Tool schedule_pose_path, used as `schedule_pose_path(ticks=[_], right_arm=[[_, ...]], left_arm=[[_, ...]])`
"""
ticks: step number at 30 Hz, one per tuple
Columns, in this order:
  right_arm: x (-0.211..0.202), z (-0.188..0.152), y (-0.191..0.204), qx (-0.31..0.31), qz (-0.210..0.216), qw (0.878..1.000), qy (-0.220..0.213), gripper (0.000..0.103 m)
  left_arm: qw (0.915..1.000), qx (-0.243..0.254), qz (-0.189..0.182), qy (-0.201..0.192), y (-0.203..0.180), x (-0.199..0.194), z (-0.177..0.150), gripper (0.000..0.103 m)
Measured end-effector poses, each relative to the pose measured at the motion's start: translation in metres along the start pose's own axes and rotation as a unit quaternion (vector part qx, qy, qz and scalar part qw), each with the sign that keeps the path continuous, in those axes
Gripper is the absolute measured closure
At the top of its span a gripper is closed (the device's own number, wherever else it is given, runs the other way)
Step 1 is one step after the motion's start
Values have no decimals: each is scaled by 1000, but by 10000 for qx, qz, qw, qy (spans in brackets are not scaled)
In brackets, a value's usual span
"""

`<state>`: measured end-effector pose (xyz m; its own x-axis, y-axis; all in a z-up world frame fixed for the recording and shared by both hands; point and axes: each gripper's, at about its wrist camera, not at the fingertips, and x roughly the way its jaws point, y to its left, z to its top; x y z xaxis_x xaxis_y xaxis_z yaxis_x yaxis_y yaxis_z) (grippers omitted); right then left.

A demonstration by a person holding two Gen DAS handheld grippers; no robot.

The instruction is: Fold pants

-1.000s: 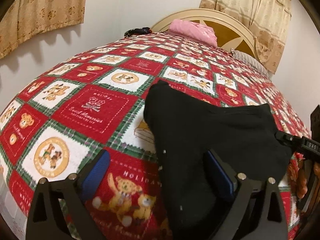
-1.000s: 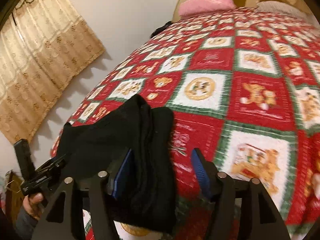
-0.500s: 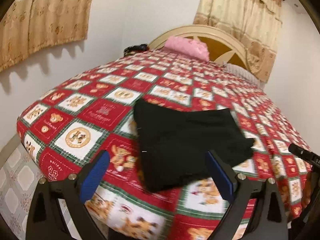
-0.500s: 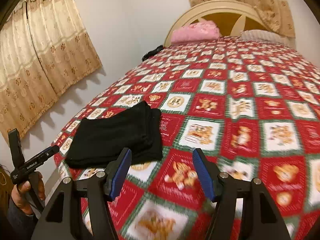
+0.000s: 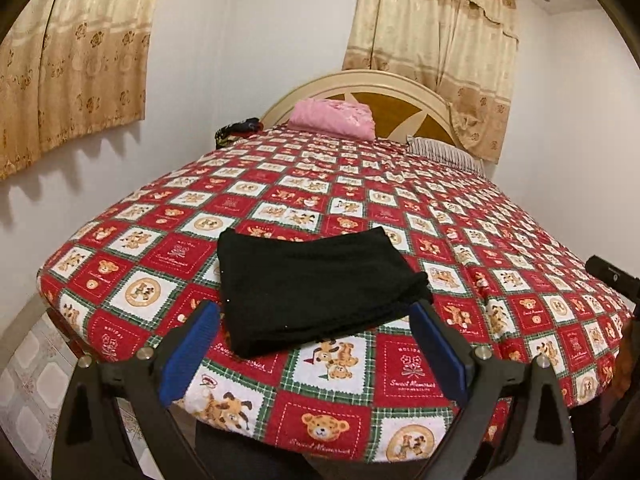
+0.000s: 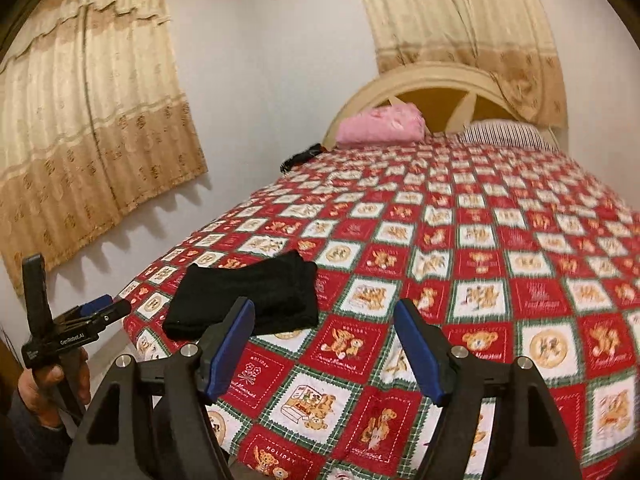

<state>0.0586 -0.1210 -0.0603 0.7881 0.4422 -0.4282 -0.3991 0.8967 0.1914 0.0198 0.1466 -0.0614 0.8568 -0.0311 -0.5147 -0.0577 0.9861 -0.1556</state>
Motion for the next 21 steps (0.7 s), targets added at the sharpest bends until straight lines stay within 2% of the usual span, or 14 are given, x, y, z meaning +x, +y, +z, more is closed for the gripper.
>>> schedule_pose_path(ticks=[11,21], right_arm=[[-24,4,17,-272,71,9993,-230,30],[-30,6,23,-329,88,9990,-289,30]], left_arm=[[9998,125,55,-164,-15,-20,0,5],[9996,175,52,-202,-19,-26,1,5]])
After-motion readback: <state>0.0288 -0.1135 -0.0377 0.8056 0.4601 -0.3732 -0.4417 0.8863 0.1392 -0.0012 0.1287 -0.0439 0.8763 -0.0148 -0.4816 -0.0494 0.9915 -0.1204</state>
